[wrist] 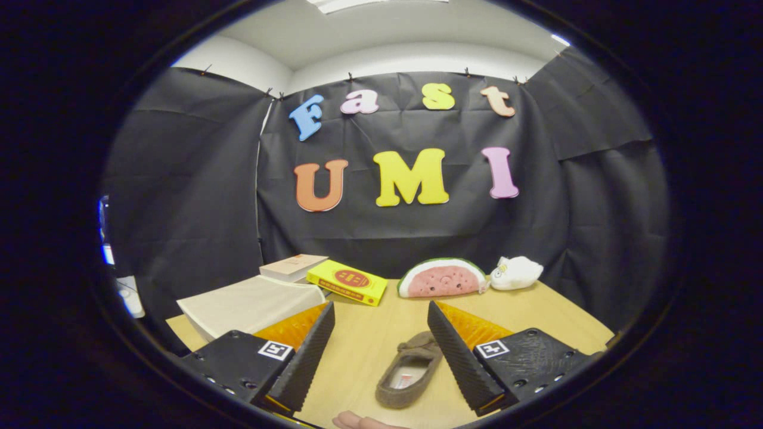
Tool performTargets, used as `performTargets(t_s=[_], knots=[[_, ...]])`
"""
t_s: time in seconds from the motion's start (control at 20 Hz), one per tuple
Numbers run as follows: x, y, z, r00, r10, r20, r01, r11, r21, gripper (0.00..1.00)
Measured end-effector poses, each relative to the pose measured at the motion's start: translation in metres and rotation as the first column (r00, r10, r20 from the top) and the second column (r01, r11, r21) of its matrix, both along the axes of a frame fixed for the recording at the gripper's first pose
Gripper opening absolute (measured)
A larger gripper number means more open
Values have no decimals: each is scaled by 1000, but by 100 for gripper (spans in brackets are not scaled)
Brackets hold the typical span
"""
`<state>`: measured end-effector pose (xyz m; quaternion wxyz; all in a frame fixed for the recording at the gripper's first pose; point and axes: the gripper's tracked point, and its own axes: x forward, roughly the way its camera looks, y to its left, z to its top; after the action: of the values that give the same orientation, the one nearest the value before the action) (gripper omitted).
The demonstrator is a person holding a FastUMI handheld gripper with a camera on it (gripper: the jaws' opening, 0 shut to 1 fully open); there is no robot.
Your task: Open the storage box then place both shoes into the box .Put the left shoe in first, then the right shoe, with the right side of both shoes facing outward in a uniform manner.
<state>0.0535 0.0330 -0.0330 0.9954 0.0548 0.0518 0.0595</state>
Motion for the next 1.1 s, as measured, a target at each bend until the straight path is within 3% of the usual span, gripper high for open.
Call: performTargets(t_s=[0.3, 0.5, 0.6, 0.7, 1.0, 1.1], knots=[[46, 63, -23, 976, 190, -110, -176, 976, 131, 95], [68, 110, -55, 904, 382, -190, -329, 908, 259, 96], [78, 118, -79, 860, 430, -275, -321, 875, 362, 96], [84, 119, -84, 831, 479, -284, -297, 813, 501, 97], [84, 137, -90, 762, 578, -291, -270, 693, 669, 99], [84, 144, -86, 739, 609, -288, -246, 642, 726, 93]])
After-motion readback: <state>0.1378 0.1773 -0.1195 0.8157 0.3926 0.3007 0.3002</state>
